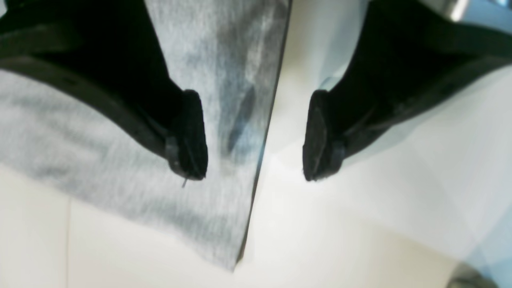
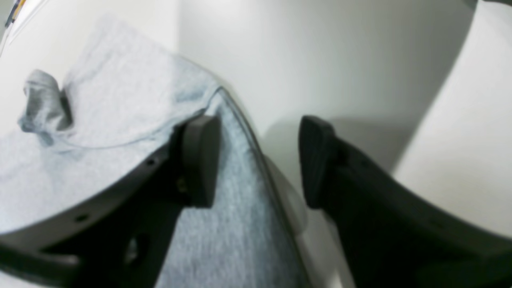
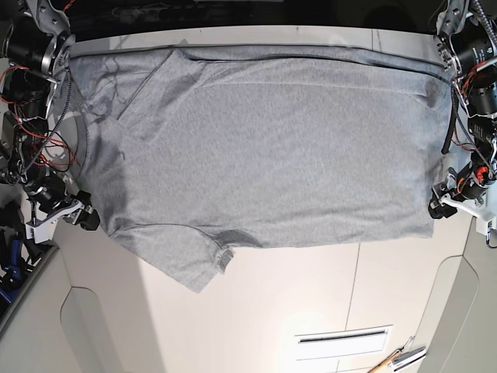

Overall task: Fold the T-shirt properly
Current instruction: 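Grasp the hem corners and fold the hem over toward the collar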

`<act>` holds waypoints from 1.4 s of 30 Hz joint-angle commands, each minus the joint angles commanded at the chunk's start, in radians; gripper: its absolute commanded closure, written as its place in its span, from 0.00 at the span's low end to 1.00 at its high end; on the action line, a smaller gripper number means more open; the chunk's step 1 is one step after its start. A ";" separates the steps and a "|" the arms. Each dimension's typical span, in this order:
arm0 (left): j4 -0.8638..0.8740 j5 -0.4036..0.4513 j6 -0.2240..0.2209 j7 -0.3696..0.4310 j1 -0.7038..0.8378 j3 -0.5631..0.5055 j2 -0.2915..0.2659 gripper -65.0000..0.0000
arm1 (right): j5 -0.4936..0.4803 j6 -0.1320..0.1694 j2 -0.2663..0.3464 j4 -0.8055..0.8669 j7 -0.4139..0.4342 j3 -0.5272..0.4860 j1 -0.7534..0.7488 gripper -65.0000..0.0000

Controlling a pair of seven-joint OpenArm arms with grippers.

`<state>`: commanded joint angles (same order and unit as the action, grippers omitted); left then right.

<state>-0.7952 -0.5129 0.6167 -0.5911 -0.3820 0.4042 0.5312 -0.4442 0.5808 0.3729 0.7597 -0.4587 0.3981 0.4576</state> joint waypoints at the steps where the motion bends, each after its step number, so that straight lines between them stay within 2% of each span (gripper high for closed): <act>1: 0.006 0.000 0.000 -0.004 0.002 0.000 -0.004 0.37 | 0.002 0.000 -0.001 -0.001 0.000 0.000 -0.002 0.52; 7: 0.016 -0.025 0.008 -0.050 0.006 0.000 -0.043 0.37 | 0.018 0.004 -0.013 -0.031 0.000 0.000 -0.006 0.52; 11: 0.016 -0.031 0.016 -0.053 0.005 -0.009 -0.071 0.37 | 0.018 0.005 -0.024 -0.046 -0.002 0.000 -0.006 0.52; 19: 0.016 -0.036 0.016 -0.050 0.005 -0.180 -0.074 0.37 | -0.019 0.013 -0.092 -0.046 -0.002 -0.001 0.000 0.52; 24: 0.016 -0.036 0.016 -0.037 0.002 -0.198 -0.074 0.38 | -0.019 0.019 -0.122 -0.046 -0.013 -0.003 0.002 0.52; 25: 0.016 -0.036 0.016 -0.037 0.002 -0.198 -0.074 0.39 | -0.020 0.019 -0.124 -0.046 -0.013 -0.010 0.002 0.52; 27: 0.016 -0.037 0.016 -0.034 0.000 -0.198 -0.074 0.50 | -0.020 0.019 -0.124 -0.046 -0.013 -0.037 0.002 0.52; 30: 0.016 -0.036 0.016 -0.030 0.000 -0.198 -0.074 0.75 | -0.020 0.018 -0.124 -0.045 -0.012 -0.084 0.002 0.54; 32: 0.016 -0.036 0.016 -0.030 0.000 -0.198 -0.073 0.92 | -0.019 0.018 -0.124 -0.044 -0.012 -0.105 0.002 0.67; 33: 0.016 -0.036 0.016 -0.030 -0.001 -0.198 -0.073 0.99 | -0.019 0.018 -0.124 -0.040 -0.011 -0.106 0.002 0.76; 35: 0.015 -0.036 0.016 -0.031 -0.003 -0.198 -0.072 1.00 | -0.019 0.018 -0.123 -0.025 -0.008 -0.106 0.002 0.97; 36: 0.011 -0.036 0.026 -0.030 -0.003 -0.198 -0.068 1.00 | -0.019 0.018 -0.123 -0.007 -0.008 -0.106 0.002 1.00; 38: -0.019 -0.036 0.054 -0.033 -0.003 -0.198 -0.060 1.00 | -0.019 0.018 -0.118 0.034 -0.010 -0.106 0.002 1.00; 42: -0.134 -0.039 0.057 -0.084 -0.003 -0.198 -0.043 1.00 | -0.019 0.018 -0.095 0.132 -0.060 -0.106 0.002 1.00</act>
<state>-0.9291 -0.5518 0.6739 -0.6750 -0.3847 0.2062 0.4881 -0.4637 0.5987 0.2783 0.8913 -0.5182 0.2924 0.4591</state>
